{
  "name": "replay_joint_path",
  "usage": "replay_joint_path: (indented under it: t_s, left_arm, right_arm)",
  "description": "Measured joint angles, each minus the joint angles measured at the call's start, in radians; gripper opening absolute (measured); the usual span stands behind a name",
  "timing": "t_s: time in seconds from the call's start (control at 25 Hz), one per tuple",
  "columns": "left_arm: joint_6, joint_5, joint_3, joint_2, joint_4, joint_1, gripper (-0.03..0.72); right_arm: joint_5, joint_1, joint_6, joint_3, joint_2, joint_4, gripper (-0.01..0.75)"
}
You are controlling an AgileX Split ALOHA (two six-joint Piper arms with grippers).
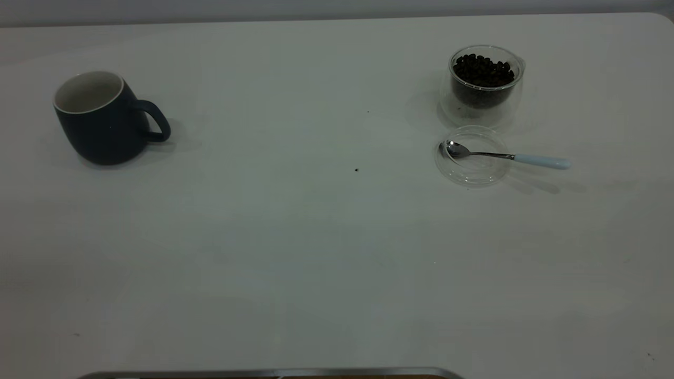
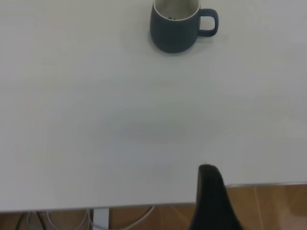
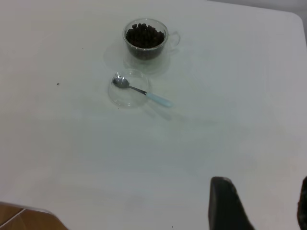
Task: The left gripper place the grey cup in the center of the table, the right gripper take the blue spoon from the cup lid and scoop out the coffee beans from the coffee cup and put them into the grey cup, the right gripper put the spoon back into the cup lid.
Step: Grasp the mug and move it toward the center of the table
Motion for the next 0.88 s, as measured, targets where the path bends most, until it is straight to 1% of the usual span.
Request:
replay_joint_path:
  t_s: [0.16,0.32,0.52,0.64,0.88]
  left_arm:
    - [-0.004,-0.001,-0.06,0.085,0.001,0.0,0.545]
    - [0.033,-0.039,-0.168,0.292,-0.002,0.0,0.545]
    - [0.209,-0.141,-0.27,0.618,-0.043,0.0,0.545]
    - [0.352,-0.205,-0.325,0.811,-0.042,0.0,0.545]
    - [0.569,-0.358,-0.437,1.158,-0.041,0.0,0.545]
  right_arm:
    - [0.0,0.0,0.001,0.0,0.0,0.0,0.395]
    - [0.0,0.0,0.001,0.0,0.0,0.0,0.395]
    - [0.0,0.0,0.001,0.0,0.0,0.0,0.395]
    - [0.0,0.0,0.0,0.0,0.0,0.0,0.395]
    - [0.0,0.0,0.0,0.0,0.0,0.0,0.395]
